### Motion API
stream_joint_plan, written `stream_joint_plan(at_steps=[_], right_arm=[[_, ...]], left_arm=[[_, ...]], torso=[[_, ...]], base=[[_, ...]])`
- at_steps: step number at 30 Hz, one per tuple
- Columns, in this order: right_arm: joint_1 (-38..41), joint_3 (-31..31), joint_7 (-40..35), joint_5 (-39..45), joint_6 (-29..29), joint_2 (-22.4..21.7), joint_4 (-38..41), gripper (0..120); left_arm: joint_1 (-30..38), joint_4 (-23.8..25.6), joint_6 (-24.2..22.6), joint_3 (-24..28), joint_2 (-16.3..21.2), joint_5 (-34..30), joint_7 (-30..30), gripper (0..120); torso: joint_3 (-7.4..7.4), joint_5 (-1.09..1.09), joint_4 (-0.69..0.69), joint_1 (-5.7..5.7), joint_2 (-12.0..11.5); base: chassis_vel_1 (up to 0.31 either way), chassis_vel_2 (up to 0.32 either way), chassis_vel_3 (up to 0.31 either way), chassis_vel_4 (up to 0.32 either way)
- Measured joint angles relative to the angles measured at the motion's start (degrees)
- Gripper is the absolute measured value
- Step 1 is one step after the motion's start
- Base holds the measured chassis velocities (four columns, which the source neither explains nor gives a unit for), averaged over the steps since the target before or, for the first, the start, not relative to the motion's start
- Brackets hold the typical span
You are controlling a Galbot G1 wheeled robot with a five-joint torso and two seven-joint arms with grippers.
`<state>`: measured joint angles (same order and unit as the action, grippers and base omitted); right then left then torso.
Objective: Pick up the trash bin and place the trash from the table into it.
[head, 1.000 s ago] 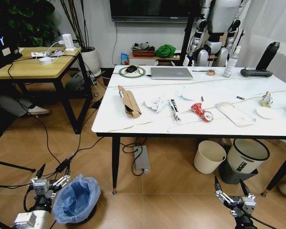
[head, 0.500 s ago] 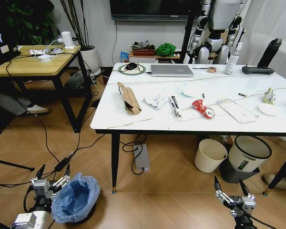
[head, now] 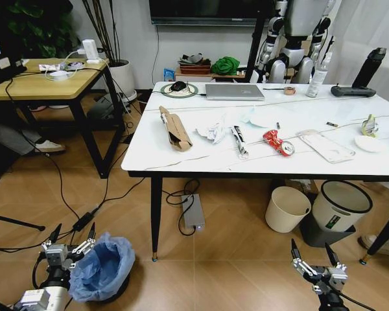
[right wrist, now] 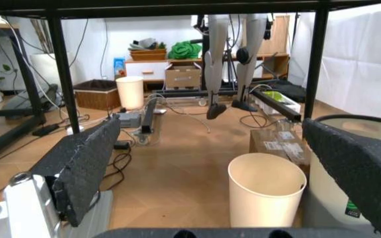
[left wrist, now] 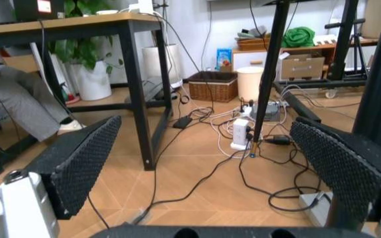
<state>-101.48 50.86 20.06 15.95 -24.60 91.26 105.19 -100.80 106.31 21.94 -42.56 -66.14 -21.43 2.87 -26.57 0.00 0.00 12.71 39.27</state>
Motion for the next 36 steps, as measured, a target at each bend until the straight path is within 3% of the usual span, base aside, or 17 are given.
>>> stream_joint_plan(at_steps=[36], right_arm=[[0.1, 0.0, 0.0, -0.2, -0.1, -0.2, -0.1, 100]], left_arm=[[0.4, -0.5, 0.0, 0.4, -0.3, 0.4, 0.0, 100]], torso=[[5.38, 0.00, 0.00, -3.41, -8.8]], base=[[0.000, 0.000, 0.000, 0.000]])
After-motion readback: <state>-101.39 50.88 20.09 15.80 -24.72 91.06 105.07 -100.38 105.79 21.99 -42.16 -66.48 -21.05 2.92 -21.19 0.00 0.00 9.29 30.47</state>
